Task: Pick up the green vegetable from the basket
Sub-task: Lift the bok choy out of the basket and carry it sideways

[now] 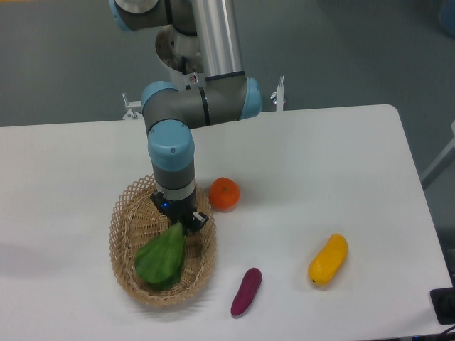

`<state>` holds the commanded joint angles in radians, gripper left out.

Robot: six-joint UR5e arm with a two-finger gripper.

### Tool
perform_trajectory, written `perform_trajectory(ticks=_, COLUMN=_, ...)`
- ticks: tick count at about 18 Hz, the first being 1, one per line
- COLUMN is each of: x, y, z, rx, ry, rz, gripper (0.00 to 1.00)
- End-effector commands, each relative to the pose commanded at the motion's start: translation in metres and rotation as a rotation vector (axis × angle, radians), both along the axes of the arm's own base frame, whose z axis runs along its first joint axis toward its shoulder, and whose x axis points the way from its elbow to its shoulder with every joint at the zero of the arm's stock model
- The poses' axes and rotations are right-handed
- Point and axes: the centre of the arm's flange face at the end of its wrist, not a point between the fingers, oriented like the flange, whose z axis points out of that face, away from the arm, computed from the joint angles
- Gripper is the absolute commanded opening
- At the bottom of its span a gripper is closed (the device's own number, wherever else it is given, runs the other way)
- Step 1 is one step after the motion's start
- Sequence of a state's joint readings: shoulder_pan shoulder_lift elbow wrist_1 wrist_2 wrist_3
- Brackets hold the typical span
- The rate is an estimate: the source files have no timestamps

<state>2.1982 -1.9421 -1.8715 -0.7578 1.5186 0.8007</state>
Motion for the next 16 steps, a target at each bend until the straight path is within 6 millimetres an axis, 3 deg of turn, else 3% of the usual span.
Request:
perform_trajectory(ticks=1, x=-0.001, y=-0.001, z=0.002, rx=0.003, ry=0.002, rz=0.001, gripper=0.36)
perform_trajectory(ticks=4, x=-0.004, y=-0.001, z=0.032, rx=0.049, ry=0.031, rz=0.004, gripper=0.36)
perform_trajectory(ticks=7, x=-0.018, y=0.002, z=0.071, rx=0.102, ry=0.066, rz=0.020, gripper=0.36)
perform_trajectory(ticks=10, x=-0.039, y=-0.002, z=0.097, rx=0.141, ry=0.093, rz=0.050, gripper=0.36)
perform_trajectory(ticks=15, x=-0.092, y=-0.044, z=0.140, rx=0.187, ry=0.110, rz=0.003, gripper=0.36)
perform_trajectory(ticks=16, x=-0.106, y=-0.055, z=0.140, rx=0.183, ry=0.095, rz=-0.001, gripper=0.36)
